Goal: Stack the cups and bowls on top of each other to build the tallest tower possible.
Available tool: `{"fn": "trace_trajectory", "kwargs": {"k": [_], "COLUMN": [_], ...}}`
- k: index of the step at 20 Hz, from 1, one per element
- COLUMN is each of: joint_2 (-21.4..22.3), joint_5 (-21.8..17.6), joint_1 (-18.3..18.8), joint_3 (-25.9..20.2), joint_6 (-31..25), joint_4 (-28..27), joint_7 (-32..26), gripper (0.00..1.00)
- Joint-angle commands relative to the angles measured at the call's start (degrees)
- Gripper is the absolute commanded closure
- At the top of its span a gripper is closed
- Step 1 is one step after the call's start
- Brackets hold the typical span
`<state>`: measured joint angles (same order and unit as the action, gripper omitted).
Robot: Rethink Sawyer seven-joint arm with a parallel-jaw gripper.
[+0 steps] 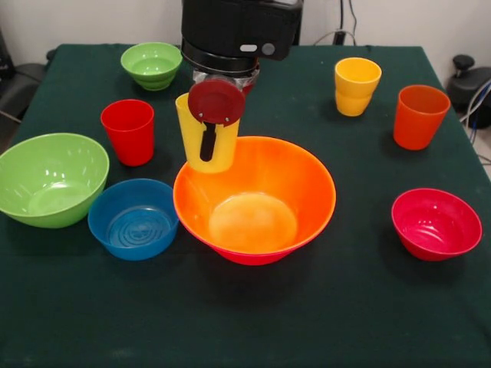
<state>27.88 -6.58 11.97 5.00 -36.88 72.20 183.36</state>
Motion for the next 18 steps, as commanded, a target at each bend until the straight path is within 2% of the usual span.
{"fn": "trace_trajectory", "kwargs": {"k": [1,14,18], "joint_2": [-2.82,-3.77,-5.3], "joint_5": [-3.58,-4.04,-3.64], "joint_1": [-1.24,-2.32,-2.32], "joint_3": [-6.03,-4.08,-4.31], "joint_6": [-3.37,-5.12,-5.04], "joint_4": [-0.28,-2.28,-3.65], "joint_7": [-11.72,-10.93,-10.48], "gripper": [1.0,1.0,1.0]}}
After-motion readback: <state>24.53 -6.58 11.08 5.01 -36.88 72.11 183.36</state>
